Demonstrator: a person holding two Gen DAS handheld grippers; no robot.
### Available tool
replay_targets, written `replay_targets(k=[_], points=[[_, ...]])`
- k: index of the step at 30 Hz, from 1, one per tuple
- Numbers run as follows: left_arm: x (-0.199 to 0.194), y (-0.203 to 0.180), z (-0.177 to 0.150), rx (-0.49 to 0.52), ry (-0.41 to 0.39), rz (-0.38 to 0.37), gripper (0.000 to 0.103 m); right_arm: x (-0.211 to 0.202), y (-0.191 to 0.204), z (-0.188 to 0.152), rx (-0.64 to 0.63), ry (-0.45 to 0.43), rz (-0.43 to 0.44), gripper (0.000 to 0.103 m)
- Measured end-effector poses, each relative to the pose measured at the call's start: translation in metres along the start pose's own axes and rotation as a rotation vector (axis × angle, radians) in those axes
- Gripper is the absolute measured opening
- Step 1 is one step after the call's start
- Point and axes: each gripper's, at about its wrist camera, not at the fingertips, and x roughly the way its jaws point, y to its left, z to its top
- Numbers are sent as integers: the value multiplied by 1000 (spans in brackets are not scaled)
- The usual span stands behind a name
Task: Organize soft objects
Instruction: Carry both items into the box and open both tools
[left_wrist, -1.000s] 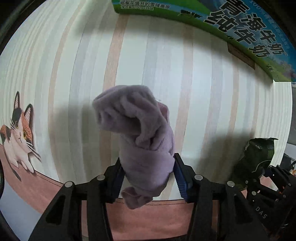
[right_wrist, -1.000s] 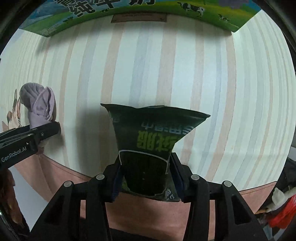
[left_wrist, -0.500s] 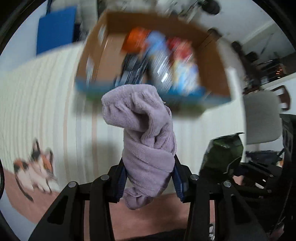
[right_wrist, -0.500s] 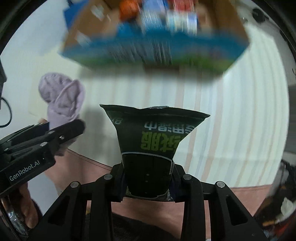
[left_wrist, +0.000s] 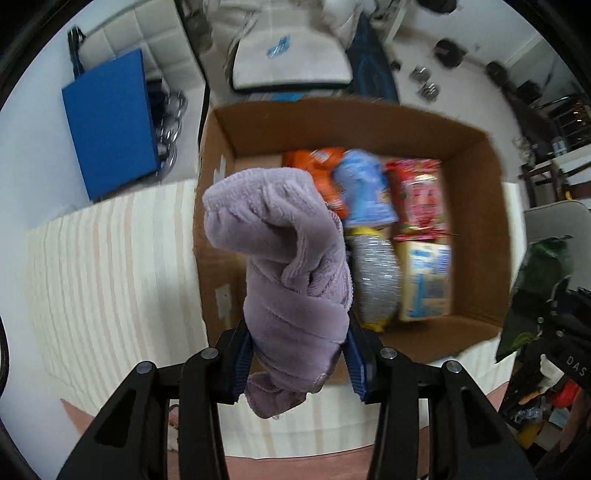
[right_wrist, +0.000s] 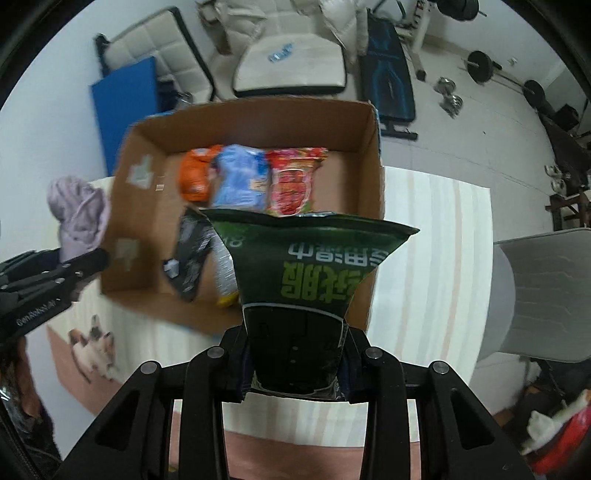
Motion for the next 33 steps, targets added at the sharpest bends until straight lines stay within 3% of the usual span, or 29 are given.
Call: replay_targets(k=[6,13,15,16,17,18,20,21,24,25,28,31,33], points=[[43,0,8,27,121,52,41,45,-9,21,23,92,-57,37],[78,1,16,29,222,54,43,74,-15,29,58,139,-75,38],[85,5,17,2,256,46,44,76,-15,30,56,141,-86,45],[87,7,17,-14,264,39,46,74,-15,30,56,137,-88,55],[86,9,17,-26,256,38,48,71,-14,28,58,131,-95,66],[84,11,17,-32,239,38,50,67,-13,28,58,127,-99,70],[79,11,17,-35,221,33,57,63,-12,28,58,112,-95,71],[78,11,17,-36,216,26,65,61,-12,28,59,109,-96,71],[71,13,20,-40,189,34,68,58,-12,27,61,108,-89,71],[68,12,20,-39,182,38,76,56,-11,26,60,102,-90,71],[59,9,18,-40,150,42,81,51,-8,25,55,88,-85,71],[51,5,13,-41,123,52,100,46,-4,21,48,72,-86,80],[40,0,8,-49,101,51,100,43,-1,19,41,67,-85,83]])
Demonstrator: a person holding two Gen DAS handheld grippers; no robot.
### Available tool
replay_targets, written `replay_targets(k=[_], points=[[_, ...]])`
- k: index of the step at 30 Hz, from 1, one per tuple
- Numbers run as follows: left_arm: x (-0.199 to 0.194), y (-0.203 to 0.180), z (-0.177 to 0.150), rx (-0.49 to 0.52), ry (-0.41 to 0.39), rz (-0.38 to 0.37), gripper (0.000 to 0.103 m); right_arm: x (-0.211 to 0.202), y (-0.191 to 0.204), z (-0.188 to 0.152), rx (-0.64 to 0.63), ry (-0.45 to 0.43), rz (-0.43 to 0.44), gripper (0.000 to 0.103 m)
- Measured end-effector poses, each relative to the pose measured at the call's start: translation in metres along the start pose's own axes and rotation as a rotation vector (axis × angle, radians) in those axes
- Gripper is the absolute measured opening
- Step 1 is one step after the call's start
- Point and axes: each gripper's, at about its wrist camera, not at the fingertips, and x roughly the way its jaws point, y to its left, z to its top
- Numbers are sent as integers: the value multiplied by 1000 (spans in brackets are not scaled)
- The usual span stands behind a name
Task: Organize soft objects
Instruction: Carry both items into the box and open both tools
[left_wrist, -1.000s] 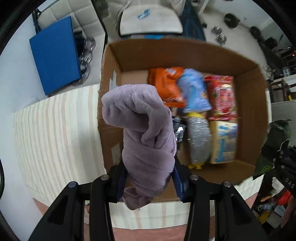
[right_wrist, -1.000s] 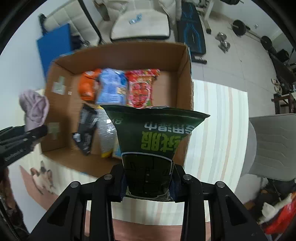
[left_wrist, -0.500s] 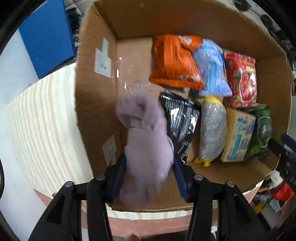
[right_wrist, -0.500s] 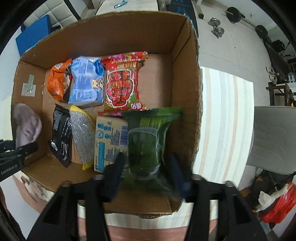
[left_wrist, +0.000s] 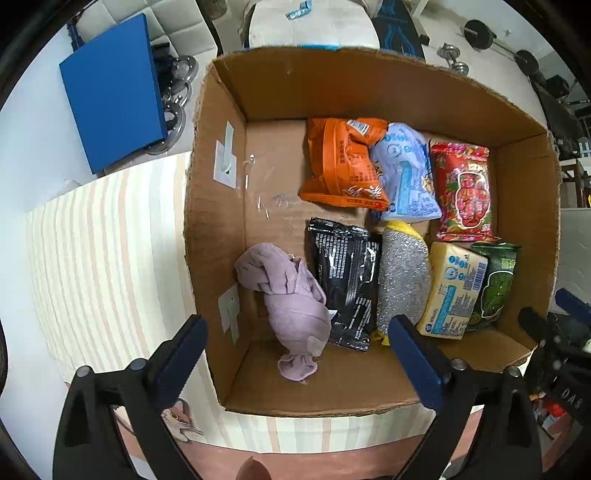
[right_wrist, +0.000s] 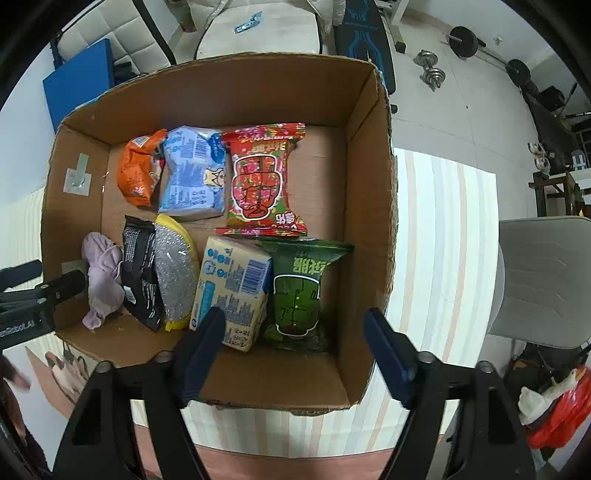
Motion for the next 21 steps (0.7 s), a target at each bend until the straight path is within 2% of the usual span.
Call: replay_targets(k=[1,2,3,8,14,21], points=[[-2,0,-2,-7,-11,-5,101,0,2,-2,-2,1,6,88],[-6,-5,-4,-12,-25,-9,101,0,3,-4,0,0,24,99],[-9,-5,-7,-15,-40,-13,101,-1,3,-6,9,-6,43,103],[-22,-1,-19,-30,-110,-9,102,-1,5,-20,26,-44,48,103],[-14,-6,-32,-40,-104,-63,102,0,7,-30,43,-70,60,103],[-20,-10,-50,-47,-135,-59,102,-9,7,-41,48,-100,66,103]])
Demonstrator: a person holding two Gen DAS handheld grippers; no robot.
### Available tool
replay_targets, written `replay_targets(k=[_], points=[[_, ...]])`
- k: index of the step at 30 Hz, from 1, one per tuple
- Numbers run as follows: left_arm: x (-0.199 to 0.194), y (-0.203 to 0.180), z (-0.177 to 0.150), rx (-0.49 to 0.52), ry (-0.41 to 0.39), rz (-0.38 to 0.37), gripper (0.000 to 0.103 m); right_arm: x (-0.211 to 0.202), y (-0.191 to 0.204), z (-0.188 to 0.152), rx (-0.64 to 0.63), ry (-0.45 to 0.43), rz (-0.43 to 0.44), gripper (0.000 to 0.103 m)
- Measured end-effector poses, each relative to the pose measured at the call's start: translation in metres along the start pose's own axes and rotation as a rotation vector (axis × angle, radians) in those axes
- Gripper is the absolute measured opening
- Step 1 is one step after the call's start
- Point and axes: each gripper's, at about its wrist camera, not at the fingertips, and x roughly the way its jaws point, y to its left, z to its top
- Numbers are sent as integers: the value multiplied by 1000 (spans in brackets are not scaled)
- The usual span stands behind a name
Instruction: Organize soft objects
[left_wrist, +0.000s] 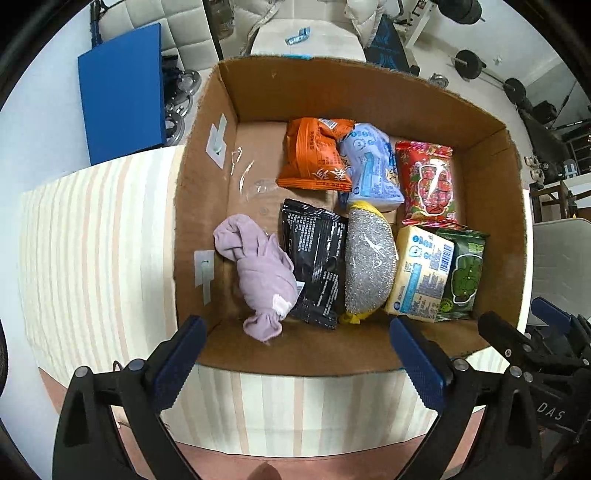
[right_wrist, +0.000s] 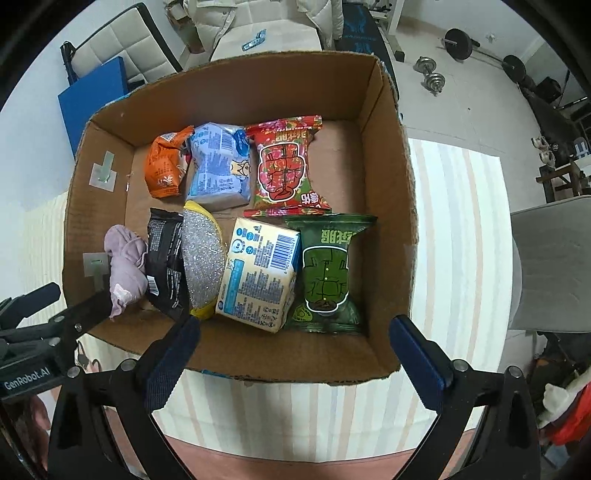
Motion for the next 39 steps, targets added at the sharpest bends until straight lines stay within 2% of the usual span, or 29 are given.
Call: replay_targets(k=[9,22,27,32,39], points=[[-62,-10,-50,14,-161,5,102,-46,-7,-37,0,-116,11,103],[-172,-22,-143,51,-368,-12,102,-158,-13,-128,-32,-320,64,103],[-205,-23,-183,53,-417,-5,102,-196,-10,-170,-42,-375,70,103],[-225,-23,-217,50,-432,-21,102,-232,-12,-210,-31,-436,78,103],[-251,-26,-245,62,-462,-40,102,-269,-12,-250,-36,-486,78,103]])
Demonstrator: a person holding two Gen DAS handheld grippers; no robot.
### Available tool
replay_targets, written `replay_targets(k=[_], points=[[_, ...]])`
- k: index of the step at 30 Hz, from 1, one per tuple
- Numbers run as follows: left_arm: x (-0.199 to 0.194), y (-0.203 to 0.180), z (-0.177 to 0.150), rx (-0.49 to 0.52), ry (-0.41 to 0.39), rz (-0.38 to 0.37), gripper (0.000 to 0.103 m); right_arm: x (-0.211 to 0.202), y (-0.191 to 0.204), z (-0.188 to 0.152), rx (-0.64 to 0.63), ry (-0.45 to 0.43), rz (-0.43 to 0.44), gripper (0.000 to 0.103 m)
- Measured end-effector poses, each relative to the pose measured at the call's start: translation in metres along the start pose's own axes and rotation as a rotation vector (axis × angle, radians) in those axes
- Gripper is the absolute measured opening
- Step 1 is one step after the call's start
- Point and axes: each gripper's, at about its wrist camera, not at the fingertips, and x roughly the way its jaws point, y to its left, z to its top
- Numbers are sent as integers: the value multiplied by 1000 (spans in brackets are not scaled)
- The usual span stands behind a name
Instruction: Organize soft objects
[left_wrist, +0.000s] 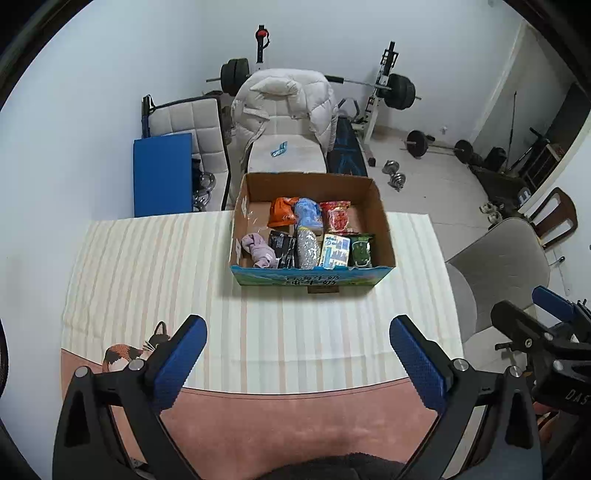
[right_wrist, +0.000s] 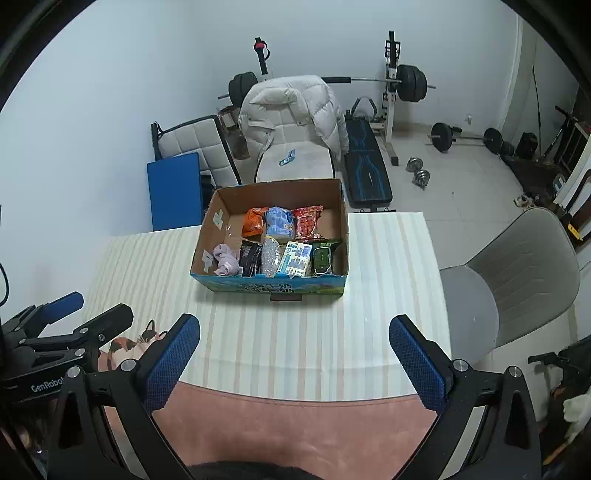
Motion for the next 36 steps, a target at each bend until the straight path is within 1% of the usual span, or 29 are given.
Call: replay_targets(k=[6,9,13,20,30,36], points=[[-21,-2,-6,-18,-35,-20,102,-29,3,-12,-12,-24,-11,103],[-29,-4,-8,-18,-50,-22,102,-35,4,-16,-15,-26,-10,103],[-34,-7,-8,-10,-80,10,102,-36,3,-19,-7,-25,-13,103],[-33,-5,-7,-20,-112,21,102,-37,0,-13,12,-66,-58,103],[-43,-3,-6,-16,-150,45,102,-51,8,-4,0,-124,-83,103],[-45,-3,-7,-13,-153,43,102,-55,11,-1,-4,-136,-91,103]])
